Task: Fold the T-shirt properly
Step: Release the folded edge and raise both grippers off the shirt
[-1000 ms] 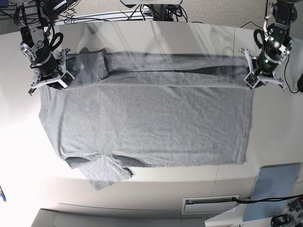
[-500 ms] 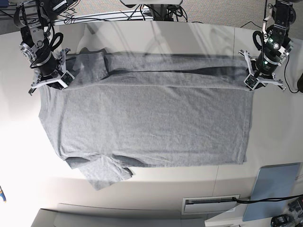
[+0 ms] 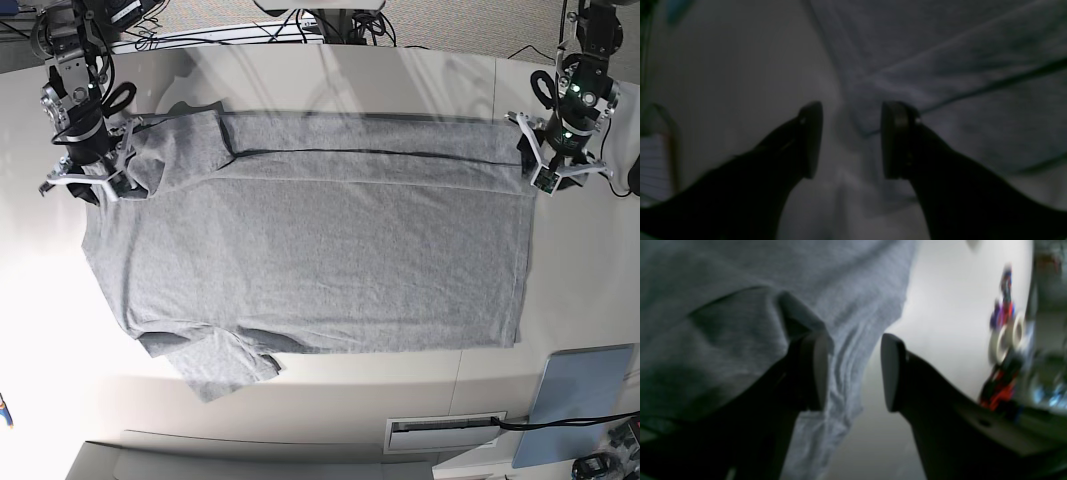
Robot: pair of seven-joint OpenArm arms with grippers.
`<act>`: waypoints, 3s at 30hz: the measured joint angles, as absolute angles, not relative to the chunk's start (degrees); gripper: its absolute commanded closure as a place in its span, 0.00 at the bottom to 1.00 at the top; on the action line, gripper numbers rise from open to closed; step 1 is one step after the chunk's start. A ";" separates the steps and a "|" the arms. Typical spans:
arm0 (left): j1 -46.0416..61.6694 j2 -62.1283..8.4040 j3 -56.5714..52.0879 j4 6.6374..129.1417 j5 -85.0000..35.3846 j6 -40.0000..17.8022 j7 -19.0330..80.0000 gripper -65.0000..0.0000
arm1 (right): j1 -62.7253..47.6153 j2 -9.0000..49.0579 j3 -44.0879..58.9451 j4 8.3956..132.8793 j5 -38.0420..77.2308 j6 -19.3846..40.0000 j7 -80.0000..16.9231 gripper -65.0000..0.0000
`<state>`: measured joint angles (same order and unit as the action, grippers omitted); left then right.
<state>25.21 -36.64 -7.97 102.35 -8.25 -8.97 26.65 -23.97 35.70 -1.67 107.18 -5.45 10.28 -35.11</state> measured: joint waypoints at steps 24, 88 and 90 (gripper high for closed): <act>27.35 -24.03 -8.45 98.26 -23.44 -9.69 28.03 1.00 | -24.43 30.20 -1.39 95.35 -0.84 6.57 -33.65 1.00; 38.22 -24.14 -24.86 116.07 -16.56 -14.46 30.15 0.55 | -40.07 30.37 14.24 121.36 -5.63 10.83 -33.21 0.50; 33.85 -24.08 -24.77 113.65 -19.38 -14.70 30.26 0.55 | -37.71 30.26 14.20 121.36 0.49 10.83 -34.74 0.50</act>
<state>33.85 -24.08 -24.77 113.65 -19.38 -14.70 30.26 -37.71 30.26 14.20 121.36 0.49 10.83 -34.74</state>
